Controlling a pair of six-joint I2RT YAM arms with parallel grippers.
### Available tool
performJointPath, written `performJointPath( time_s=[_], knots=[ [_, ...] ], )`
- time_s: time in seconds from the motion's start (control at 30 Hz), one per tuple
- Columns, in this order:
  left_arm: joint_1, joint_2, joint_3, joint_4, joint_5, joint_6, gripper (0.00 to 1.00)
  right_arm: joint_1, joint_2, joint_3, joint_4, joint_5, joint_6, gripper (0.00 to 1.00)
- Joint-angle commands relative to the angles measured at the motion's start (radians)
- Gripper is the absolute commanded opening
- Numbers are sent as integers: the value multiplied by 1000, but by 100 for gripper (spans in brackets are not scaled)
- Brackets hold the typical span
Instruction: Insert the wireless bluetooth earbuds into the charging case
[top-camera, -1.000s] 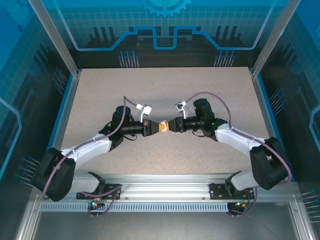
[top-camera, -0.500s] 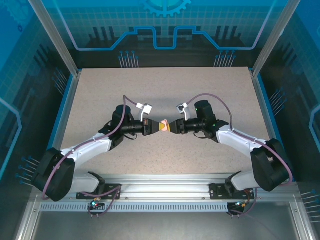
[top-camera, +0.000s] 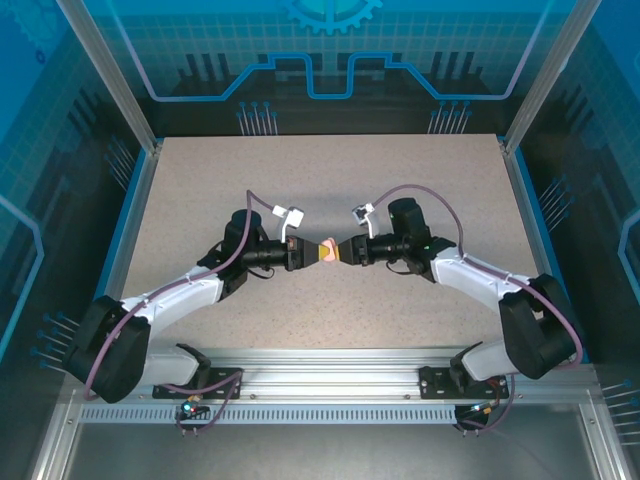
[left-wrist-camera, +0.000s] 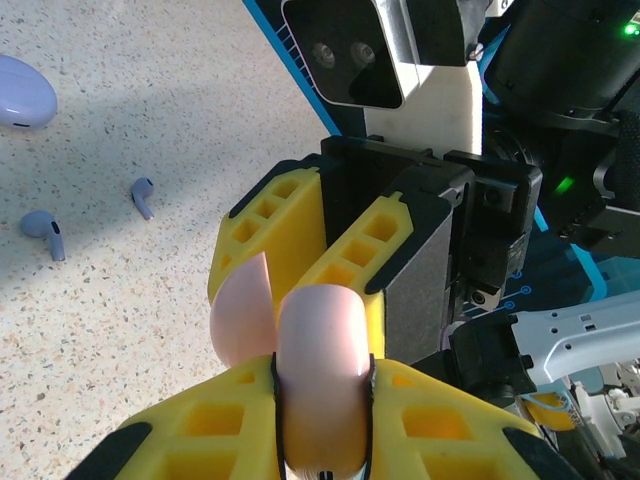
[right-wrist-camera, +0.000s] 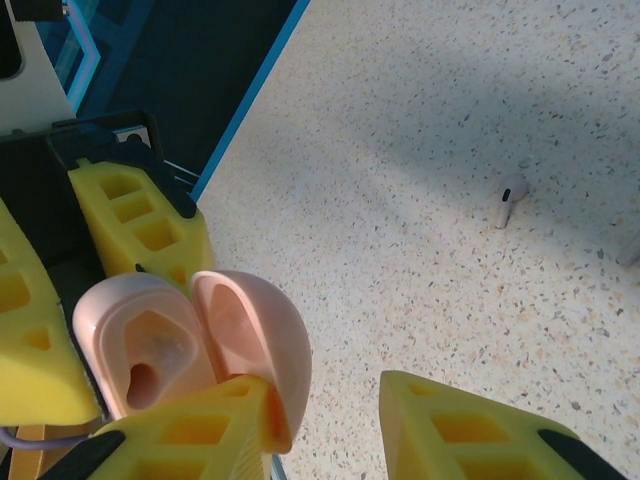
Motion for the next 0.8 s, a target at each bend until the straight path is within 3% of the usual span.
performJointPath(
  time_s=[0.0,0.37,0.57,0.77],
  knots=[
    [-6,-3,34,37,39,-2,0,15,24,51,-4,-19,-6,32],
    [-5,-7,26,37,36,-2,0,23,31,63,-28,-11,-23,16],
    [-6,-8,23,35,27,-2,0,23,23,65,-48,-1,-37,1],
    [-5,-15,16,19,-17,-3,0,22,8,63,-77,43,-30,0]
  ],
)
